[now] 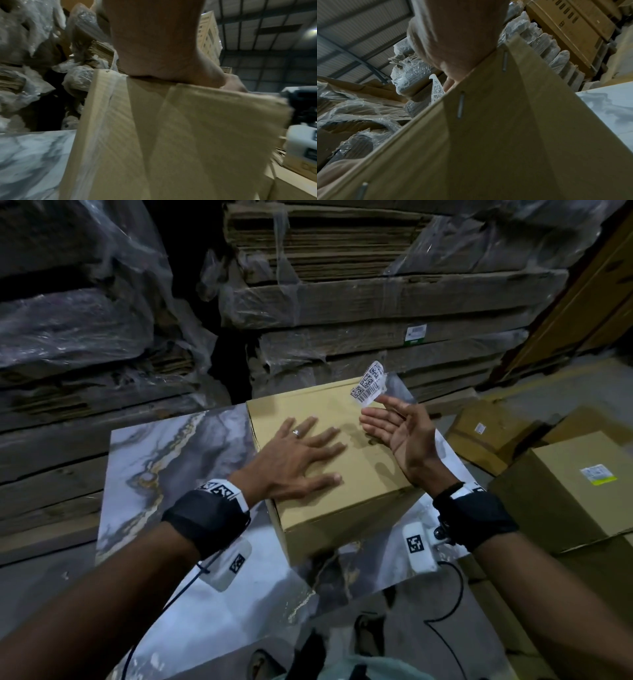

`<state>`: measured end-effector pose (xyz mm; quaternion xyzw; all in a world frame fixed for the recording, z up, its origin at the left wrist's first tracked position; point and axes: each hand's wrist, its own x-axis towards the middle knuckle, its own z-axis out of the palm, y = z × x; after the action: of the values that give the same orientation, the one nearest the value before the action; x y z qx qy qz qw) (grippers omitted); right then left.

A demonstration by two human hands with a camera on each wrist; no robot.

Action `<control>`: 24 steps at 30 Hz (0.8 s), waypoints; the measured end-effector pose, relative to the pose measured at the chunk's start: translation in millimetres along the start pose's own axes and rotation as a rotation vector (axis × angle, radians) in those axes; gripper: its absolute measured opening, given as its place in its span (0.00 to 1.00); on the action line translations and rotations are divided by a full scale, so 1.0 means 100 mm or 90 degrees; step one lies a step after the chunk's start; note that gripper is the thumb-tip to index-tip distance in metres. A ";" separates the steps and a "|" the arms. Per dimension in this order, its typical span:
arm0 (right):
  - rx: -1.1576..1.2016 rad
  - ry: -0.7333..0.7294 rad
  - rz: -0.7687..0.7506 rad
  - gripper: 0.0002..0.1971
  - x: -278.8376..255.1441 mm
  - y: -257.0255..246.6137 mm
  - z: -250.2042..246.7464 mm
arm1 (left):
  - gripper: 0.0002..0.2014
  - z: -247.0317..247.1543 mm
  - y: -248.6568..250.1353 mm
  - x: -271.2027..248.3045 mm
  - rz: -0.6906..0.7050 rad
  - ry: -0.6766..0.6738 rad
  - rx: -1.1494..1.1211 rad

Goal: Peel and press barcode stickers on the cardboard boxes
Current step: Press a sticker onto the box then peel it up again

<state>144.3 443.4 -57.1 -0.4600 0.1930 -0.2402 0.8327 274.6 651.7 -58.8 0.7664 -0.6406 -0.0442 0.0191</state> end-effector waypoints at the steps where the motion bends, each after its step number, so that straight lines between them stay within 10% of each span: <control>1: -0.002 -0.001 -0.002 0.26 0.01 0.00 0.00 | 0.36 0.00 0.01 -0.02 0.024 -0.002 -0.009; 11: -0.044 -0.016 -0.012 0.27 0.02 0.04 -0.05 | 0.33 -0.11 -0.29 0.14 -0.098 -0.027 0.059; 19: -0.074 -0.019 -0.020 0.27 0.08 0.08 -0.05 | 0.31 -0.07 0.00 0.10 0.031 -0.044 -0.013; 24: -0.079 -0.018 -0.024 0.26 0.09 0.08 -0.07 | 0.28 -0.22 -0.21 0.21 -0.041 -0.060 0.009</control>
<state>149.4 436.7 -68.3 -0.5173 0.1872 -0.2370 0.8008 301.1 634.4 -39.5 0.7838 -0.6161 -0.0761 -0.0181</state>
